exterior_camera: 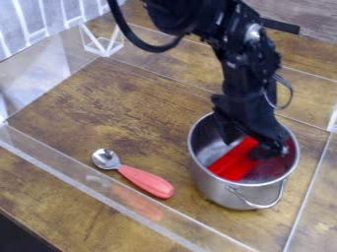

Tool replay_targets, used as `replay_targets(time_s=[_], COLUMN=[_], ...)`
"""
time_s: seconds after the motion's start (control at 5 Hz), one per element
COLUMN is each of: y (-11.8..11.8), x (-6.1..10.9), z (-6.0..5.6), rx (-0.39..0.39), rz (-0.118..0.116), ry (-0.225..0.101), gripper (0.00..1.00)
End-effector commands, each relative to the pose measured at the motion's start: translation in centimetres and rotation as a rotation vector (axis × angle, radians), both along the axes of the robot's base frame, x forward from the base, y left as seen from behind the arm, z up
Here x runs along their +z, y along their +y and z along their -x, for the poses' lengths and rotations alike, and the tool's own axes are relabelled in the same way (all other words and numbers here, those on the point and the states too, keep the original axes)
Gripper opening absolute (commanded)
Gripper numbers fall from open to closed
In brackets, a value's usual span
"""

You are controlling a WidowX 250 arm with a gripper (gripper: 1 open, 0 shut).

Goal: Remove the red object from the silver pot and put it on the table

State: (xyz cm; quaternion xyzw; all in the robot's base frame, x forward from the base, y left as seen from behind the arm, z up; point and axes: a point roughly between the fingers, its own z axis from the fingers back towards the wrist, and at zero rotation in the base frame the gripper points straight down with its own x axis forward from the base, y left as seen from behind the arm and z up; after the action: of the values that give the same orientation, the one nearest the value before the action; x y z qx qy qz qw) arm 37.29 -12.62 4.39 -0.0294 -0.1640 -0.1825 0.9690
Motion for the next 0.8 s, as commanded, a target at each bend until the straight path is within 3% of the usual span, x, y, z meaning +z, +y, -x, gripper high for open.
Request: replay_targets(time_s=[0.0, 0.2, 0.4, 0.6], y=[2.2, 3.3, 3.1, 2.9], x=[-1.2, -1.9, -2.1, -2.2], z=[0.4, 1.0, 1.8, 2.7], rx=[-0.06, -0.13, -0.169, -0.193], rz=[-0.011, -0.012, -0.007, -0.001], ry=[0.021, 0.031, 0.052, 0.075], gripper=[0.0, 0.0, 1.0, 0.0])
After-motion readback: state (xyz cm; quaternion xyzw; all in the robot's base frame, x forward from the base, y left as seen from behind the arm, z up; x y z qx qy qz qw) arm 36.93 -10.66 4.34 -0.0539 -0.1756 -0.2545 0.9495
